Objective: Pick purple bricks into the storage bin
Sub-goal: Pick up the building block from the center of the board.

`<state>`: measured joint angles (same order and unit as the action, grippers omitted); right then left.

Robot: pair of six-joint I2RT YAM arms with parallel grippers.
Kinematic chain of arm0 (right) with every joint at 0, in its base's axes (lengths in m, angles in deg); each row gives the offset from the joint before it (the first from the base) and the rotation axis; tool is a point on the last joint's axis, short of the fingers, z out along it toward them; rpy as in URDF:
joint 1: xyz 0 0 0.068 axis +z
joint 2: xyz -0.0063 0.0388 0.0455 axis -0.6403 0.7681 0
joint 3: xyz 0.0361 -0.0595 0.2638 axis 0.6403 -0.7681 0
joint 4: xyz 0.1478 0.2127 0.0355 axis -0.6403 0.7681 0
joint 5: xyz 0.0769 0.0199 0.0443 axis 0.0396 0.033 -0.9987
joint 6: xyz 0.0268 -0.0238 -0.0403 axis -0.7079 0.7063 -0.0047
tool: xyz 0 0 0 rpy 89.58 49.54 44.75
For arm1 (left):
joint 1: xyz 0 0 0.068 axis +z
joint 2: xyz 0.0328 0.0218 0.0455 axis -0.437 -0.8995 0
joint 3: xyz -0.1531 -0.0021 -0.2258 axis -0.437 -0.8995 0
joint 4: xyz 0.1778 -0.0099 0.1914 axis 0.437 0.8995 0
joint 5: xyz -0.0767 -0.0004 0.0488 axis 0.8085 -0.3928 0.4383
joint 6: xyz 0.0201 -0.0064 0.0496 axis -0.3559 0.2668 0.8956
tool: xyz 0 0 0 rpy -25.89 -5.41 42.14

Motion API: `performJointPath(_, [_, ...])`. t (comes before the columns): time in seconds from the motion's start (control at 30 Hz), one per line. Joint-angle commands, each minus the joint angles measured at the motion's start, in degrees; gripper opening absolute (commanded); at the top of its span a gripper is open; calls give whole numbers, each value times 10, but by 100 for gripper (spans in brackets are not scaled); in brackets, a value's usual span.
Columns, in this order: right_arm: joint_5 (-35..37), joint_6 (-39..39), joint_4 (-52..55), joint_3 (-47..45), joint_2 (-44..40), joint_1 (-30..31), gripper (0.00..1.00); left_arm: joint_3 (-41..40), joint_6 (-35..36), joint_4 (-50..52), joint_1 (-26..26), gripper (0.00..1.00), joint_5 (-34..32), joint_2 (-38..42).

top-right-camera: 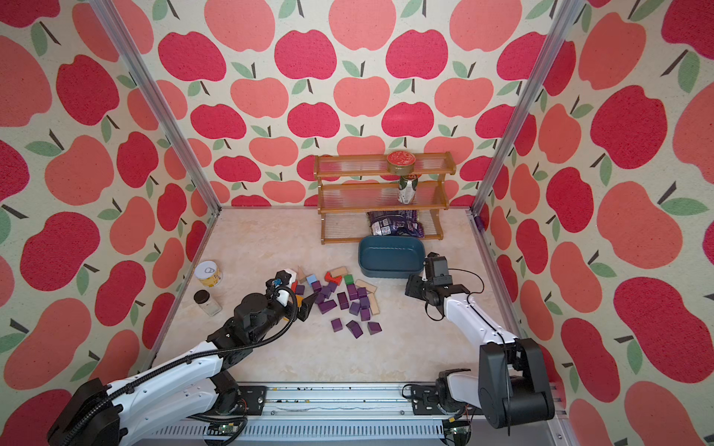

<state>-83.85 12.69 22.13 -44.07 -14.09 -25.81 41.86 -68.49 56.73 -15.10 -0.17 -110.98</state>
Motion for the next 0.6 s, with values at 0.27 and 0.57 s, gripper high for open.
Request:
performJointPath(0.27, [39, -17, -6, 41, 68, 25, 65, -7, -8, -7, -2, 99, 7, 12])
performJointPath(0.57, [63, -26, -15, 44, 92, 29, 63, -7, -10, -5, -1, 99, 6, 17])
